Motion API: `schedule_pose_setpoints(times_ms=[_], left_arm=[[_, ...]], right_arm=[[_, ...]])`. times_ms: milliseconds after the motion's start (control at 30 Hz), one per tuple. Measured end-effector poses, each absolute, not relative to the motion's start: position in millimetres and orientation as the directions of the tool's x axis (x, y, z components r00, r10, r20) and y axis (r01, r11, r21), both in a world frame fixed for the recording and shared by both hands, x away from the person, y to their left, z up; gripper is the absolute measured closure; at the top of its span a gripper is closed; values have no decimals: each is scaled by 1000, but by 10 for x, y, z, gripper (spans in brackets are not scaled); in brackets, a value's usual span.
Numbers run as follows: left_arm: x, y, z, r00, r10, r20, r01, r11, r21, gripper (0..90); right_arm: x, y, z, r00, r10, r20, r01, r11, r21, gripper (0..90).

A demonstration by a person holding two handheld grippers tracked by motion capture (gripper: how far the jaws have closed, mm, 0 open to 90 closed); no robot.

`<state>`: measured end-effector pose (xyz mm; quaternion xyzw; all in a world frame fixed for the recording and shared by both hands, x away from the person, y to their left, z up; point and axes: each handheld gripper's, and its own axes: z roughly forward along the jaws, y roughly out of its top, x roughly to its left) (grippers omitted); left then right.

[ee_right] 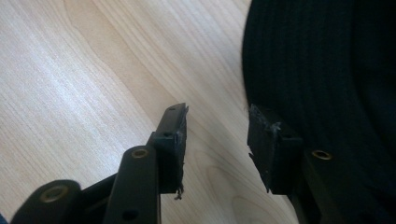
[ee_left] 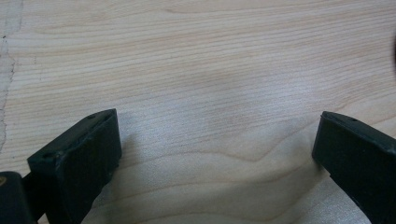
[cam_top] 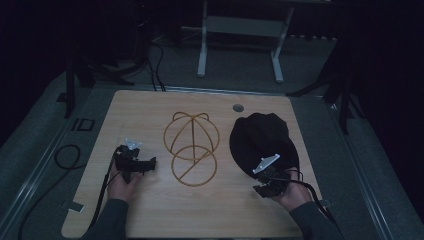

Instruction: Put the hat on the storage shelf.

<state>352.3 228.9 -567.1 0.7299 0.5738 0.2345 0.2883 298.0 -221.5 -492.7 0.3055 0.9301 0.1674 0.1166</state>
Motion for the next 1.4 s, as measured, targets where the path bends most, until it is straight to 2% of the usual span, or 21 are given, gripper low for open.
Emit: schedule_pose_setpoints(times_ms=[267, 900, 1200, 1400], left_arm=[[3522, 2289, -5671, 232, 973, 11, 702, -175, 690, 15], [3523, 2289, -5671, 232, 973, 12, 702, -175, 690, 15], [3523, 2284, -5672, 231, 973, 11, 702, -174, 691, 15], [3523, 2284, -5671, 231, 973, 11, 703, -175, 690, 15]], right_arm=[[3078, -2328, -4702, -769, 631, -102, 552, 736, 393, 536], [3199, -2819, -4201, -610, 780, -139, 673, 603, 428, 529], [3359, -2904, -4142, -564, 807, -175, 710, 582, 398, 505], [3514, -2906, -4156, -548, 814, -192, 728, 578, 368, 454]])
